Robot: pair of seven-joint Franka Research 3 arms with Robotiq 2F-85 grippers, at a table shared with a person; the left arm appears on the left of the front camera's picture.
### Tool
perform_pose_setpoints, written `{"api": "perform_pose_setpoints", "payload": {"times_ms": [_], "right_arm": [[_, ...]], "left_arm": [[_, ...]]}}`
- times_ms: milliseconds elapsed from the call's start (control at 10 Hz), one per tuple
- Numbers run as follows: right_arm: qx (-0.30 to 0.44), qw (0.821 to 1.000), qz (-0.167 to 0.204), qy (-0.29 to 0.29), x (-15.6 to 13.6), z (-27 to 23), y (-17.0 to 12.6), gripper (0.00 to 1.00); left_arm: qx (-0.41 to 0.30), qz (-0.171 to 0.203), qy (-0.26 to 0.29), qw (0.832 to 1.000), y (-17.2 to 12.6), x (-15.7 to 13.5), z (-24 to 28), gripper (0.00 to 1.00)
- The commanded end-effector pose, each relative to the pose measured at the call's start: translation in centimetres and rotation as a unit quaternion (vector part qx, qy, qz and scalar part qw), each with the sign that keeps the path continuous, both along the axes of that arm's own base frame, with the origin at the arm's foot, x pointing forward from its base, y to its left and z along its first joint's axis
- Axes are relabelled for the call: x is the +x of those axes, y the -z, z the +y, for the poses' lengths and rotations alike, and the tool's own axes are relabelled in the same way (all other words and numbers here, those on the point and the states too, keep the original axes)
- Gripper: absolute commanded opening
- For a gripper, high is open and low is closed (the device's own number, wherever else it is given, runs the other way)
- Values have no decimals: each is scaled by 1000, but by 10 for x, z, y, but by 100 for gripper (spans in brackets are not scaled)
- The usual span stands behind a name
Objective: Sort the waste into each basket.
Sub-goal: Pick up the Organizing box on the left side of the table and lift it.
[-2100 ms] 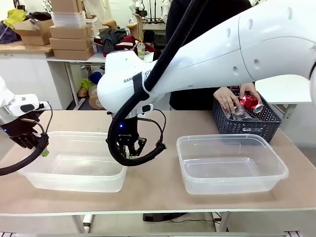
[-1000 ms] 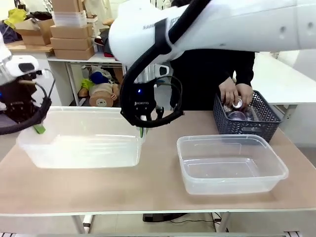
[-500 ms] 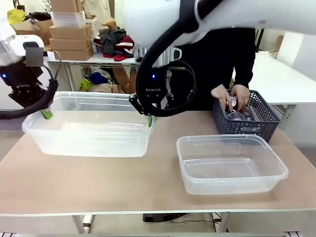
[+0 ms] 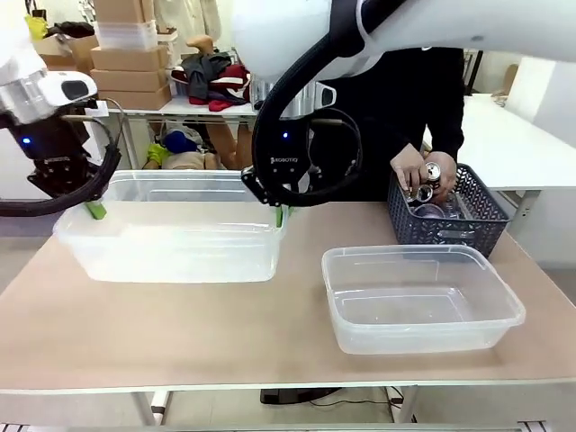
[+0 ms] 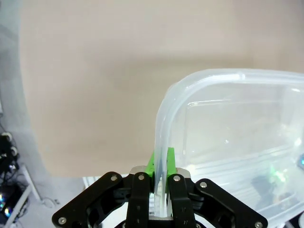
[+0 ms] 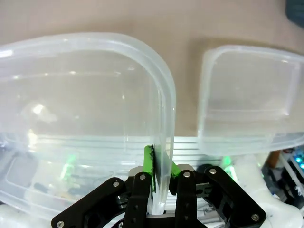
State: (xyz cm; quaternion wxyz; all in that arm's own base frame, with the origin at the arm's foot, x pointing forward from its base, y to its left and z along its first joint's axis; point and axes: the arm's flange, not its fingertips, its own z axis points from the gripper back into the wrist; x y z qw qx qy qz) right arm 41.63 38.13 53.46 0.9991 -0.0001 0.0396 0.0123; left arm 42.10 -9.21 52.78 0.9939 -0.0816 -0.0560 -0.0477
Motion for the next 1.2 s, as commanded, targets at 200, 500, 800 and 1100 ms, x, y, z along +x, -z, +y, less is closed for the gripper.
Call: {"api": "perform_pose_setpoints", "payload": {"times_ms": [200, 500, 800, 1100], "right_arm": [[-23, 998, -4, -62, -22, -109, 18, 5], [3, 997, 10, -76, -29, -160, 39, 5], [56, 997, 7, -55, -17, -186, 43, 5], [71, 996, -1, -53, -3, -197, 44, 5]], "left_arm": [[-54, 23, 18, 998, -24, 55, -87, 6], [-33, 53, 42, 997, -2, 68, -130, 6], [-1, 33, 41, 999, 13, 59, -149, 6], [9, 14, 28, 999, 16, 40, -153, 6]]}}
